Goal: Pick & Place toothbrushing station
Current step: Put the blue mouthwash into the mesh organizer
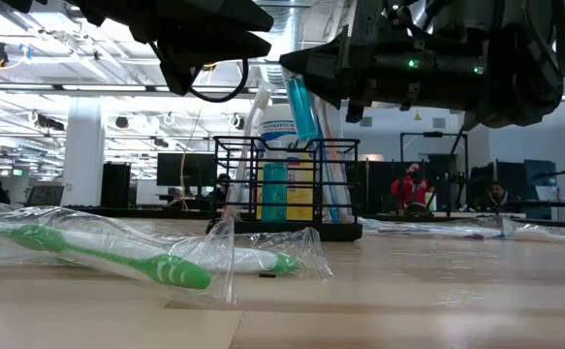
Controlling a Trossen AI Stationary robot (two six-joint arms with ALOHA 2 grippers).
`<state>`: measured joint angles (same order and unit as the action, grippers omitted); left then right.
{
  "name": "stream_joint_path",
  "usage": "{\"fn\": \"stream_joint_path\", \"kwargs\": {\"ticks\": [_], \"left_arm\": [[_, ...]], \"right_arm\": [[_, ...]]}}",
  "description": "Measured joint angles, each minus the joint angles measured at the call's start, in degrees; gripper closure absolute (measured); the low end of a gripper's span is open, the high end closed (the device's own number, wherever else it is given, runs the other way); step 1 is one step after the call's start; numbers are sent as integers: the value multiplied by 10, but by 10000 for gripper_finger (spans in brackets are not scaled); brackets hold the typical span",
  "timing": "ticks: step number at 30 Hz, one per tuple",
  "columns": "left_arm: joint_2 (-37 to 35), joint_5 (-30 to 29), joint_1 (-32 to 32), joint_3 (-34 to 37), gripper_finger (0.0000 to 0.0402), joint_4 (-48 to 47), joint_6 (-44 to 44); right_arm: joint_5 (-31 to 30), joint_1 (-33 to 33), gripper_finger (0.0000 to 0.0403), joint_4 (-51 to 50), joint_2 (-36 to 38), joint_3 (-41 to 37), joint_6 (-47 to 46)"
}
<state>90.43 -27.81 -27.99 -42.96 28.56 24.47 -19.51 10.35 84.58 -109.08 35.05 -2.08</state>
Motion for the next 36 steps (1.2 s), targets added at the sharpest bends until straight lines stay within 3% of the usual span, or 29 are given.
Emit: {"fn": "stream_joint_path", "kwargs": {"ticks": [36], "left_arm": [[0,0,0,0,296,0,0]], "right_arm": [[-1,-6,306,-77,0,0,-20]]}}
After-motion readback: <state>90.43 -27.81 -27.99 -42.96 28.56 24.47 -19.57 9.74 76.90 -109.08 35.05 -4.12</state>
